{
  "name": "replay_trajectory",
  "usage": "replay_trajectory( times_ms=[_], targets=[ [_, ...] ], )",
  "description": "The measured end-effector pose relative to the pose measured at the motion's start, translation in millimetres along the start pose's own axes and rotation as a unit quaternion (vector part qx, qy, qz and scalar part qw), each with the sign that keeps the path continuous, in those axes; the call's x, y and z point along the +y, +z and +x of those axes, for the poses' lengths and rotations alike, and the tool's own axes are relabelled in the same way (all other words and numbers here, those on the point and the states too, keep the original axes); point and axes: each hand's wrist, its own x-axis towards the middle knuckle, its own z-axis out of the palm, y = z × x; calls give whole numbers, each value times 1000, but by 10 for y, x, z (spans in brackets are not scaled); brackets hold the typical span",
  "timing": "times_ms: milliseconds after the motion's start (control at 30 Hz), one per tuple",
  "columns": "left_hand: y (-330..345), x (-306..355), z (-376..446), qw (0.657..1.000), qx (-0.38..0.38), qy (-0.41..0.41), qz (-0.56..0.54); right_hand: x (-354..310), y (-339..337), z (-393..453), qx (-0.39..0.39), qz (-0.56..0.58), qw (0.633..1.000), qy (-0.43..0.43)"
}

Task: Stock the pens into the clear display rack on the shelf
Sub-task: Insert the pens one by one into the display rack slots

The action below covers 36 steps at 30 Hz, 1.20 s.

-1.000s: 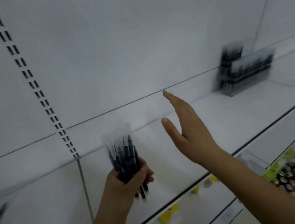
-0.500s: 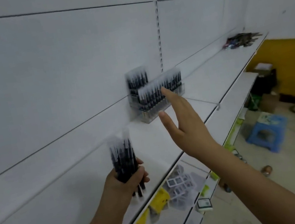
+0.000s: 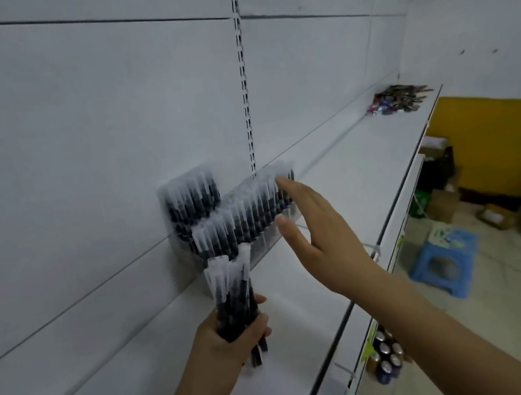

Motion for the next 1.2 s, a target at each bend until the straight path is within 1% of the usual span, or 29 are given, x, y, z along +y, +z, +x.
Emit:
replay_trajectory(
  times_ms=[100,167,233,367,467,533,600,667,767,900,933,1000,1033,1133,1200],
  targets=[
    [143,-41,255,1000,10,-11,-9,228,75,189,-15,81,996,20],
    [240,-27,406,999,17,-21,-17,388,122,342,-34,117,992,15],
    [329,-5,573,999,17,-28,-23,558,162,509,-53,136,989,-13],
    [483,-7,887,997,54,-38,-29,884,262,759,-101,172,978,-69],
    [602,-3,1061,997,69,-45,-16,1079,372,830,-168,194,961,-104],
    [657,-32,1160,995,85,-51,-17,1203,437,874,-164,234,951,-114],
    [716,-78,1209,993,105,-56,-26,1310,515,895,-146,271,946,-107],
    [756,-124,1221,990,125,-52,-26,1365,592,878,-146,294,939,-101],
    [811,-151,1197,987,152,-44,28,1407,664,831,-148,308,932,-124],
    [786,-266,1161,968,230,-48,90,1393,639,799,-187,292,926,-151],
    [776,-274,1165,966,239,-51,90,1388,640,785,-202,289,924,-145],
    [748,-258,1201,968,231,-44,93,1391,635,758,-215,295,923,-121],
    [740,-234,1228,971,218,-37,91,1390,616,767,-202,300,926,-113],
    [745,-169,1246,982,180,-26,46,1372,453,901,-102,328,935,-86],
    [735,-173,1248,984,175,-19,38,1318,275,1066,-45,376,924,-48]
  ],
)
